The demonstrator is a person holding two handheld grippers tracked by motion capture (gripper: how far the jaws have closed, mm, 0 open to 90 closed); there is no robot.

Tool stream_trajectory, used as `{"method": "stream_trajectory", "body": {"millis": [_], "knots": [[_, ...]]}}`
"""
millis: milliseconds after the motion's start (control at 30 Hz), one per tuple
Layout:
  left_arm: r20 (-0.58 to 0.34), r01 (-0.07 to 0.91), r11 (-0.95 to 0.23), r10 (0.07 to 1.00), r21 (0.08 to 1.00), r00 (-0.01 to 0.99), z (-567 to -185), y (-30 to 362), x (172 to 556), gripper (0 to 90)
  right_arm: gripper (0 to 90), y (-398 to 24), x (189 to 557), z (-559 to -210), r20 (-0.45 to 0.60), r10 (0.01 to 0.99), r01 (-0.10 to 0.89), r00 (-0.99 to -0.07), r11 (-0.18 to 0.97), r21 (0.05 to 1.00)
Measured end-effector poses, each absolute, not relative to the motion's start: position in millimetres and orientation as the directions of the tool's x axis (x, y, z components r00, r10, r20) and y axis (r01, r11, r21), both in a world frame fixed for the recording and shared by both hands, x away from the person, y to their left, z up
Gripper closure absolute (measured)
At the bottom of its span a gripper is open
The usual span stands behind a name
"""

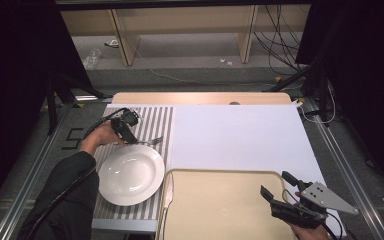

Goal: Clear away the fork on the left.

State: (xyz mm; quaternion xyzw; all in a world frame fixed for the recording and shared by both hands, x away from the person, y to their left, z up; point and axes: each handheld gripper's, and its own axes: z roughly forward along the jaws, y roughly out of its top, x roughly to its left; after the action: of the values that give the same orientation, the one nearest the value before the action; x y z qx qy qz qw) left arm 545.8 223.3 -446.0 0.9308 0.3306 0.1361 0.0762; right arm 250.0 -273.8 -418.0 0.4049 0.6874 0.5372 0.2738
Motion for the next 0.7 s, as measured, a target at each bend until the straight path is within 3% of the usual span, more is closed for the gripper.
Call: {"method": "stream_trajectory", "body": {"millis": [700], "knots": [[0.168,0.584,-0.787,0.614,0.197,0.771,-452.7,221.7,548.6,52.7,18.7,-273.0,250.2,-418.6,0.059,0.846,0.267,-0.530,0.101,0.958]]}}
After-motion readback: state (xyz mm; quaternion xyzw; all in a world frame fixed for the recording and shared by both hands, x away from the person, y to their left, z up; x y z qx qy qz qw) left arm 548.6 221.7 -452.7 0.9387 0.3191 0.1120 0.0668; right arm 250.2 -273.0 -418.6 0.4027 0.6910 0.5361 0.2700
